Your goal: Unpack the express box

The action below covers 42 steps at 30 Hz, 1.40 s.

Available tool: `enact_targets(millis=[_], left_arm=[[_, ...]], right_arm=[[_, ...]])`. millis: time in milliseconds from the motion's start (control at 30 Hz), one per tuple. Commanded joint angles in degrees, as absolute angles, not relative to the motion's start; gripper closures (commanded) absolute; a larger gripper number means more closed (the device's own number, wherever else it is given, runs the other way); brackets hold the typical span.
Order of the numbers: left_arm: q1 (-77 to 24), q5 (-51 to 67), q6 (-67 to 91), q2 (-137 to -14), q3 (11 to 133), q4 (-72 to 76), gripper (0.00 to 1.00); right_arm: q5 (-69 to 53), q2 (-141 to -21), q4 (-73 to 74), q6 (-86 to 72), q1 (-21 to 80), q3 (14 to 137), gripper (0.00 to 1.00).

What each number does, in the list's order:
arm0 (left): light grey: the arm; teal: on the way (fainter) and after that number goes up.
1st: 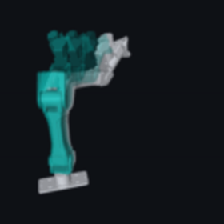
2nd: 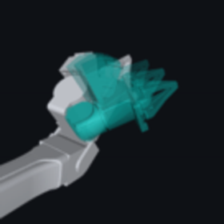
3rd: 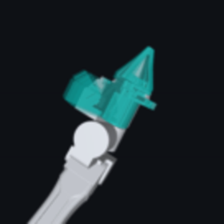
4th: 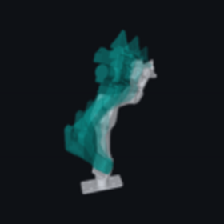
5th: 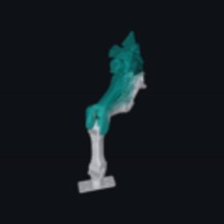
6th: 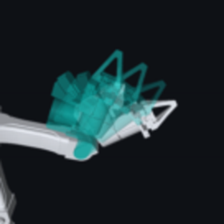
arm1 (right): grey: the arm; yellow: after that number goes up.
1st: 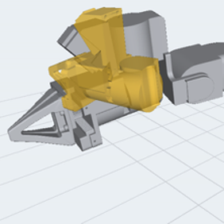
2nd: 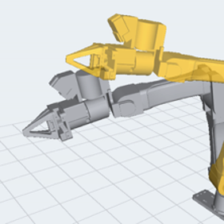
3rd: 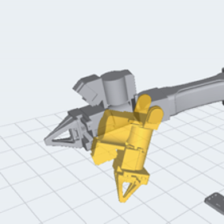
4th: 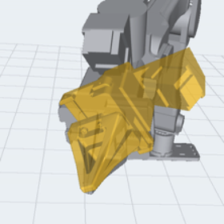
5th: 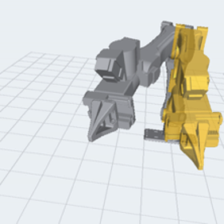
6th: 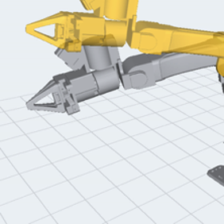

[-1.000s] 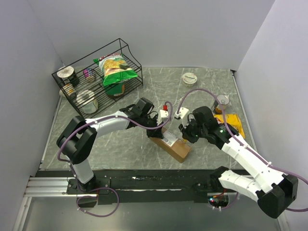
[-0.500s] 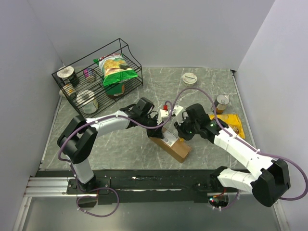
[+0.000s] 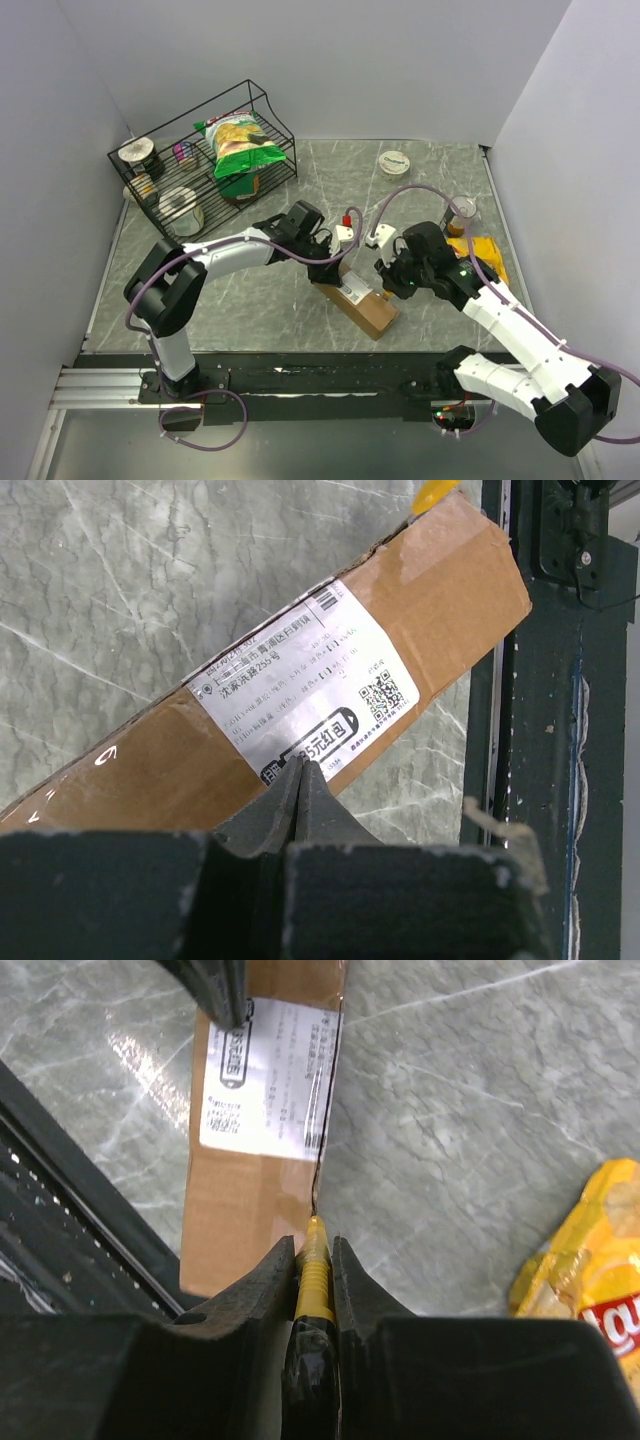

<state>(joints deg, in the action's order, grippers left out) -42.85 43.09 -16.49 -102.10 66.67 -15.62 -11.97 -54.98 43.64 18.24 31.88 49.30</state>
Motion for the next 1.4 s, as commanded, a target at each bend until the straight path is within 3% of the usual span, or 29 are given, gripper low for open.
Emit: enact_targets(millis=[0, 367, 767, 933, 1100, 1367], left_arm=[[-43.6, 29.5, -17.6, -109.4, 64.8, -23.8, 0.99], [-41.4, 22.8, -14.7, -108.2, 63.1, -22.2, 0.99], [-29.7, 21.5, -17.0, -102.0, 59.3, -24.6, 0.99], [-28.7, 29.6, -18.9, -101.3, 63.4, -28.5, 0.99], [-29.0, 50.4, -22.7, -102.9, 72.4, -33.8, 0.98], [-33.5, 58.5, -19.7, -110.1, 80.1, -32.3, 0.99]], right_arm=[[-11.0, -56.0, 47.9, 20.2, 31.3, 52.7, 1.00], [-9.8, -58.5, 42.5, 21.8, 31.4, 53.8, 1.00], [-13.3, -75.2, 33.9, 27.1, 32.1, 65.5, 1.00], [-14.0, -76.4, 31.0, 28.7, 32.1, 64.5, 1.00], [-14.3, -75.5, 29.6, 28.2, 32.1, 62.8, 1.00], [-14.4, -76.1, 27.3, 27.7, 32.1, 61.4, 1.00]])
